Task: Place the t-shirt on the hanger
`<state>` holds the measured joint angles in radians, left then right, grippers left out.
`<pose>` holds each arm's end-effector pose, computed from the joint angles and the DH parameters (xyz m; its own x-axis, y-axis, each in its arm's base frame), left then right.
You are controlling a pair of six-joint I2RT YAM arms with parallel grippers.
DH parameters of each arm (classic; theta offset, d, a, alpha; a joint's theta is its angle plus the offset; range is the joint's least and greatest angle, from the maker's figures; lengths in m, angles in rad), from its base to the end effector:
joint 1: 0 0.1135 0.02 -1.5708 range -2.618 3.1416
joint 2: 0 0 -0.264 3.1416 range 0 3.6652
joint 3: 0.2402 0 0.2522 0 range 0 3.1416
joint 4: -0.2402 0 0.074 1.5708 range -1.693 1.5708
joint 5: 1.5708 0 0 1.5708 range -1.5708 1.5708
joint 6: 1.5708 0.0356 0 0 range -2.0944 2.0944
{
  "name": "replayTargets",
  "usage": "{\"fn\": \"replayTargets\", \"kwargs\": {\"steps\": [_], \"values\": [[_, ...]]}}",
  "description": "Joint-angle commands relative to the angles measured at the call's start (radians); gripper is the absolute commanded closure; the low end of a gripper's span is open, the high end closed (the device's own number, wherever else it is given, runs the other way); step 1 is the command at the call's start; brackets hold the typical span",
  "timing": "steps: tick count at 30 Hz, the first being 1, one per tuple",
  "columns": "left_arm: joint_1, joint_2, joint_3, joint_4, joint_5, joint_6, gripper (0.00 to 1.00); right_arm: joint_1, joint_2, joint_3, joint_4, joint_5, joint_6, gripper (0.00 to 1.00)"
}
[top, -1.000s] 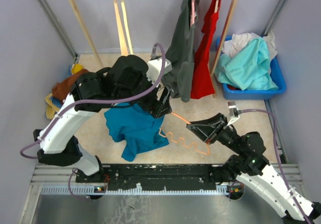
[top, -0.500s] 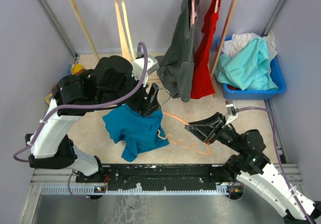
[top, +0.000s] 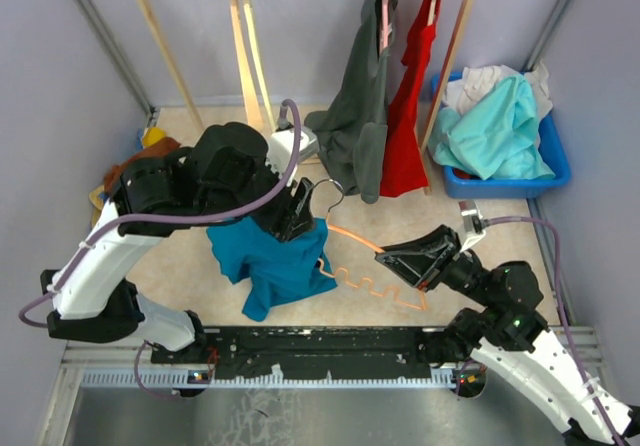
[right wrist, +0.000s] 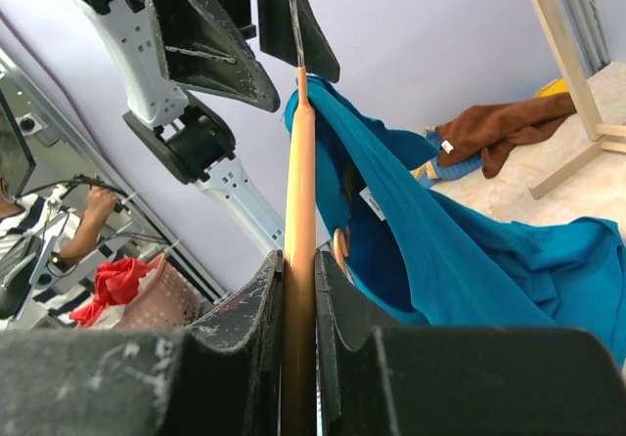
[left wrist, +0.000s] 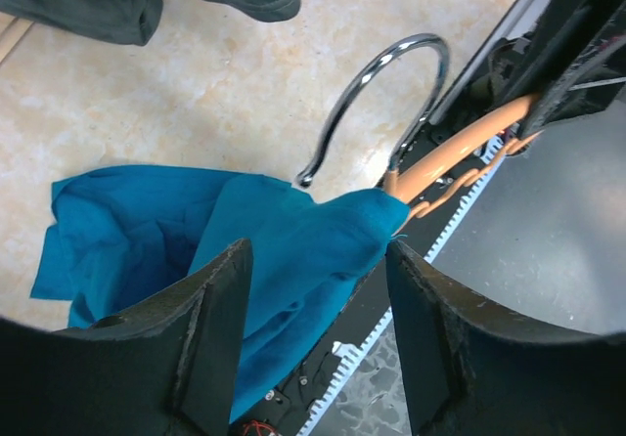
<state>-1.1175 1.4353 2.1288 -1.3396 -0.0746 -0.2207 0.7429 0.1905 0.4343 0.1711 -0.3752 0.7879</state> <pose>0.0995 -0.1982 0.5119 -0.4478 0.4208 -0.7889 0.7916 0.5968 -0.1310 0.0516 0.0651 0.3240 -0.4118 0.5173 -0.7502 -0.8286 0.1301 0.5445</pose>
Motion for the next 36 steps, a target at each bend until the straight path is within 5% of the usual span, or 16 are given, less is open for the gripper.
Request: {"fn": "replayTargets", "kwargs": {"steps": [1,20,25,36], "values": [[-0.005,-0.029,-0.034,0.085,0.103,0.006,0.39,-0.006,-0.017,0.076,0.105,-0.004,0.008,1.0],[-0.005,-0.044,-0.181,0.241,0.284,0.002,0.57,-0.006,0.009,0.075,0.171,-0.003,0.028,1.0],[-0.005,-0.038,-0.189,0.243,0.297,-0.005,0.72,-0.007,0.016,0.071,0.175,0.0,0.028,1.0],[-0.005,-0.038,-0.219,0.271,0.308,-0.019,0.68,-0.008,0.035,0.059,0.211,-0.002,0.034,1.0]]}}
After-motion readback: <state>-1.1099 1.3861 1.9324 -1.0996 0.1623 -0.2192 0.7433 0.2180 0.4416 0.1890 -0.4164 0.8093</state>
